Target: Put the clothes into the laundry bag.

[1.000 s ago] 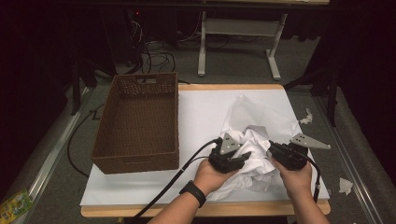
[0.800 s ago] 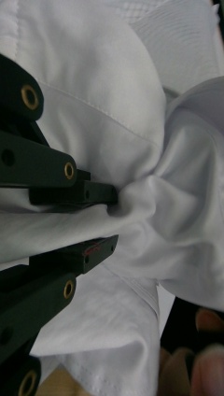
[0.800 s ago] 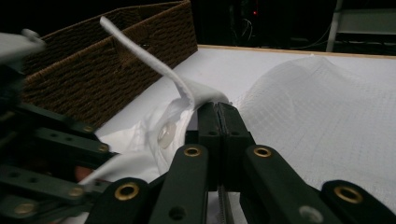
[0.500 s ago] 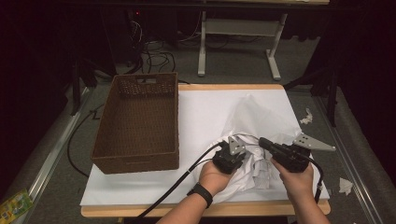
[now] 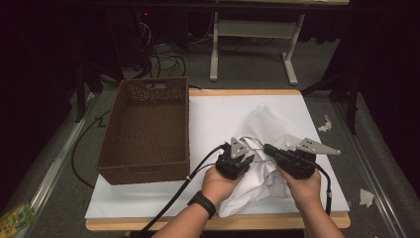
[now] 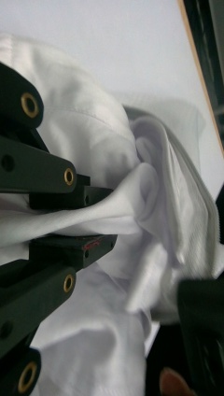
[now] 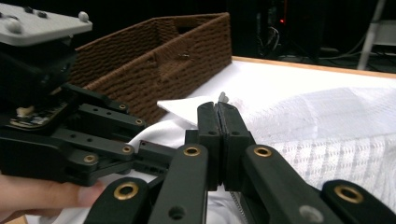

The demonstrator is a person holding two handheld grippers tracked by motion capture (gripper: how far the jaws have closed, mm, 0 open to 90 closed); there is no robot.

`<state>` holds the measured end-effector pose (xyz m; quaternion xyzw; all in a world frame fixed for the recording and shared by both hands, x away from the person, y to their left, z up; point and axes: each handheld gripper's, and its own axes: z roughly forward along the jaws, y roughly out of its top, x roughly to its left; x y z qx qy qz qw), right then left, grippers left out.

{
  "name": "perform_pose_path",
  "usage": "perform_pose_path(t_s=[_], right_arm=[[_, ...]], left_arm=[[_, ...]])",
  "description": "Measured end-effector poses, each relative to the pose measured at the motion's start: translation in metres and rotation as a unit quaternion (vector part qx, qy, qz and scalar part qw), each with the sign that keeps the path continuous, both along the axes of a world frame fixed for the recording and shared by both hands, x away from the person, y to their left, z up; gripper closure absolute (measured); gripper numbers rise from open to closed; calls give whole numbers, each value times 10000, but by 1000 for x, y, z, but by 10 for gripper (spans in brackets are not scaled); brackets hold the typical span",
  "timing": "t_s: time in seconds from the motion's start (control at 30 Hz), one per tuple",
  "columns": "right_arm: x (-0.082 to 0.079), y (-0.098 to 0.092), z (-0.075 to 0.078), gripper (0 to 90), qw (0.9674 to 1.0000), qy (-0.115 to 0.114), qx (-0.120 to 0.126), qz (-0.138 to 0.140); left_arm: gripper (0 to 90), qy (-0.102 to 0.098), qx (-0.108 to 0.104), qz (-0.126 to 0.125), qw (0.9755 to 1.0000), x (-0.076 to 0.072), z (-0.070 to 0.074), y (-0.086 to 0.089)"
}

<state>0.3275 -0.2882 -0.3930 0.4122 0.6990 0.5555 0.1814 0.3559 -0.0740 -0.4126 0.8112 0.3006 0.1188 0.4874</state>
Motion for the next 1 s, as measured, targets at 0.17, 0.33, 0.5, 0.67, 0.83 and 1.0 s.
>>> perform_pose_path(t_s=[0.17,0.33,0.5,0.67,0.83,1.0], right_arm=[[-7,-15,-11,900,9998,70,151,-105],[-10,-22,-9,900,9994,34,321,-110],[-14,-16,-2,900,9995,-81,296,88],[-20,-12,-2,900,9995,-91,251,168],[-19,-17,-6,900,9998,-46,210,46],[-16,-18,-6,900,9998,-57,204,-58]], left_arm=[[787,25,116,-110,9999,1,-13,-18],[782,53,338,-220,9992,1,-29,-33],[772,310,177,108,9993,15,-31,-32],[723,409,-68,484,9980,29,-29,-26],[528,289,-243,352,9987,21,-21,-20],[392,-100,-460,171,9987,-3,-8,-10]])
